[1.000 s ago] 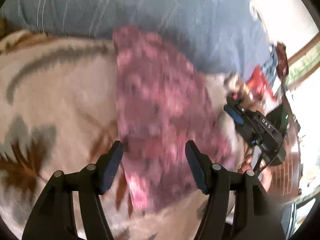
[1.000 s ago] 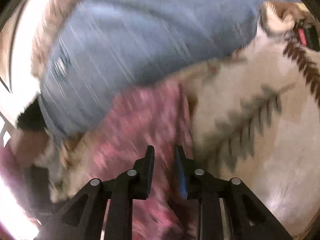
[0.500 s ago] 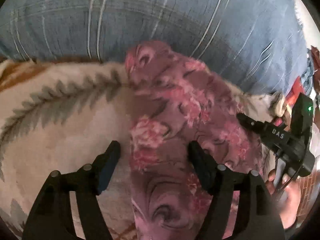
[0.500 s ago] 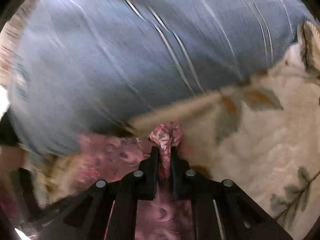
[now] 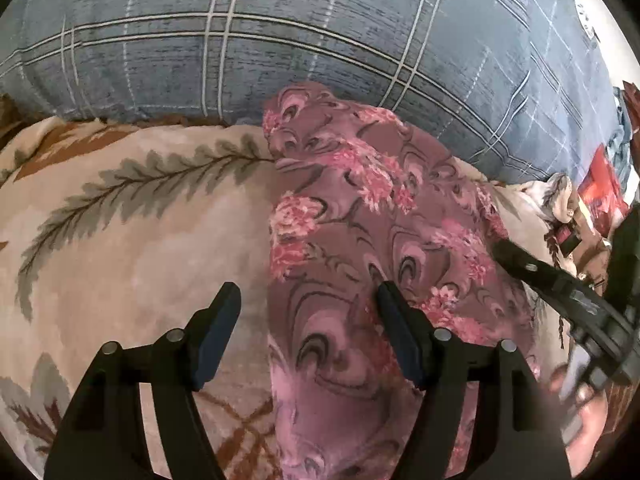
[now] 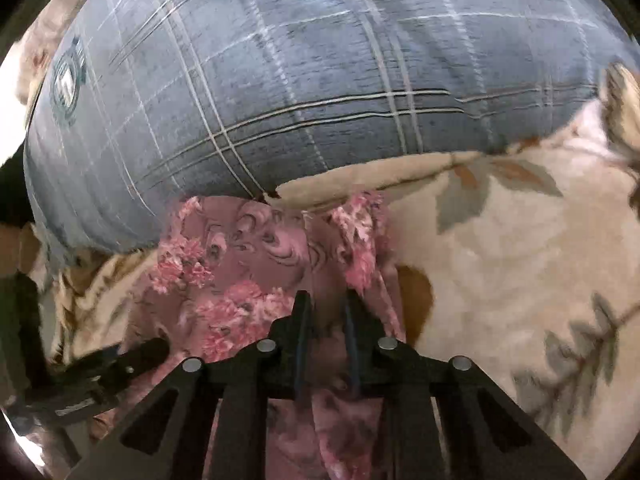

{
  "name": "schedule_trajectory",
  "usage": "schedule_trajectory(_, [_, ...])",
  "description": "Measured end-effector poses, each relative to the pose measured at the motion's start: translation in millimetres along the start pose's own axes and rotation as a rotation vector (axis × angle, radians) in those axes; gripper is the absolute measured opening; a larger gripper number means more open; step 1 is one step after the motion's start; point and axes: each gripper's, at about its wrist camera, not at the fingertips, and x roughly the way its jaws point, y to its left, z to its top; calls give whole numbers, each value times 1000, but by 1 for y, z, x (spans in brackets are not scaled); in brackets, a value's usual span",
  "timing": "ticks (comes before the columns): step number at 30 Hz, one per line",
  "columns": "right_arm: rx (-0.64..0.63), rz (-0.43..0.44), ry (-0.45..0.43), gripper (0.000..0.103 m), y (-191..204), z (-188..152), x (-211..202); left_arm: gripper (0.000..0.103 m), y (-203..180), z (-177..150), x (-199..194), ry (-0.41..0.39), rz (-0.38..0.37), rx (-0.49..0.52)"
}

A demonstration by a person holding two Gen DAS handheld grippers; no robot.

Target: Fold small clothes

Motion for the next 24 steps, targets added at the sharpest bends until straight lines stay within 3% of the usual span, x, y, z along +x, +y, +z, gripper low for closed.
schedule_trajectory(5, [11, 60, -74, 23, 6, -27, -40, 71, -7, -9, -8, -3, 23, 12])
schedule_trajectory(9, [56, 59, -87, 25, 11, -57, -47, 70, -12, -22, -19, 3, 14, 11])
schedule_trajectory(12, [109, 97, -97, 33, 9, -79, -43, 71, -17, -39, -25, 18, -10, 19])
schedule_trajectory(15, [65, 74, -142, 29, 15, -91, -40, 72, -23, -57, -20, 38, 7, 62])
schedule_trajectory(17, [77, 55, -162, 26, 19, -92, -50, 72, -17, -63, -27, 59, -35, 17])
schedule_trajectory(19, [77, 76, -208, 32, 20, -97, -63, 72, -15, -68, -29, 71, -45, -6])
schedule_trajectory(21, [65, 57, -183, 37, 20, -98, -61, 73, -20, -72, -20, 100, -1, 26])
schedule_trajectory(22, [67, 53, -143, 37, 17, -100, -54, 73, -24, -74, -20, 92, 17, 51])
schedule_trajectory(24, [80, 55, -147, 30, 12, -104, -55, 72, -27, -76, -27, 89, 17, 56])
